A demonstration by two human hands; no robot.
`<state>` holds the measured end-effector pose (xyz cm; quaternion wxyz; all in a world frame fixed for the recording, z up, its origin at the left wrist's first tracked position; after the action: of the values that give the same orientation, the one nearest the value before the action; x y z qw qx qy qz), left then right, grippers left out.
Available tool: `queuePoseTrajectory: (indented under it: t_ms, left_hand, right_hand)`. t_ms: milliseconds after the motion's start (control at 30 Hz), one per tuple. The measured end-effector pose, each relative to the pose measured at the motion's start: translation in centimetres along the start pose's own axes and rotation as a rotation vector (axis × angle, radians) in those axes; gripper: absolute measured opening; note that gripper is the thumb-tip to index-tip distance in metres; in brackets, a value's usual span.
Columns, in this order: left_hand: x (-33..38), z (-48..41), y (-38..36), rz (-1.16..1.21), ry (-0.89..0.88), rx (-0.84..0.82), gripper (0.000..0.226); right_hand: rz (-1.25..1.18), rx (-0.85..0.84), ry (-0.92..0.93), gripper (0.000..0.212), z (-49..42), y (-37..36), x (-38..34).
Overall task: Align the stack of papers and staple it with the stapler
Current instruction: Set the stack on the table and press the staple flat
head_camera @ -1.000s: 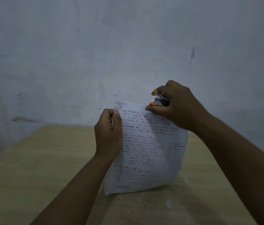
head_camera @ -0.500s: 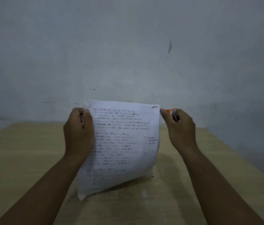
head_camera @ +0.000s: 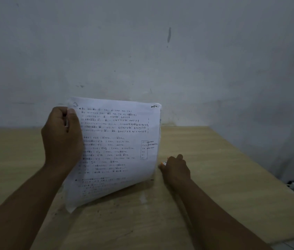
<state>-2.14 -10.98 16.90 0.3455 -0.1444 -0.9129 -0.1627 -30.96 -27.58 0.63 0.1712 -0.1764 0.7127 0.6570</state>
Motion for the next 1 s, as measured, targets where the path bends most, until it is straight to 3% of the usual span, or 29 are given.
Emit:
queuePoseTrajectory:
  t_ms: [233,367,467,600,700,767,900,1000]
  left_hand:
    - [0.2,-0.2,0.5,0.018,-0.007,0.002,0.027]
    - [-0.1,0.0,0.5,0.039,0.008,-0.002,0.028]
    - [-0.1,0.2,0.4,0.052,0.011,-0.013,0.027]
    - [-0.4,0.1,0.7,0.062,0.031,-0.001,0.027]
    - [-0.6,-0.1,1.0,0.071,0.039,0.014,0.027]
    - [-0.7,-0.4,1.2,0.074,0.036,0.024,0.026]
    - [-0.5,-0.9,1.1,0.087,0.051,-0.001,0.029]
    - [0.3,-1.5,1.4,0.121,0.079,-0.021,0.03]
  right_hand:
    - [0.08,0.024,-0.019,0.049,0.3,0.5,0.4]
    - [0.124,0.12,0.08,0.046,0.9,2.1,-1.3]
    - [-0.262,0.196,0.232,0.022,1.9,3.8,-4.1]
    - [-0.911,0.031,0.238,0.047,4.2,5.3,-7.0]
    - [-1.259,-0.103,0.197,0.068,6.0,5.6,-7.9]
    - [-1.382,-0.143,0.264,0.066,6.8,5.9,-8.9]
    - [-1.18,0.052,0.362,0.027,7.5,7.3,-9.8]
    - [-1.084,0.136,0.375,0.025,6.9,8.1,-10.4]
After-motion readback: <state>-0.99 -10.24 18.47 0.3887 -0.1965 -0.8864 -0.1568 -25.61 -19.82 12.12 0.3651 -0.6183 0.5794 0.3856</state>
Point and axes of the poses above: each hand's wrist, its own z-axis away from the middle knuckle, its own y-axis out of the back of the hand, x = y × z, the point moved 8 cm from there along -z, towards the middle knuckle, and after that the axes turned 4 degrees about -z, right-handed, at the moved point
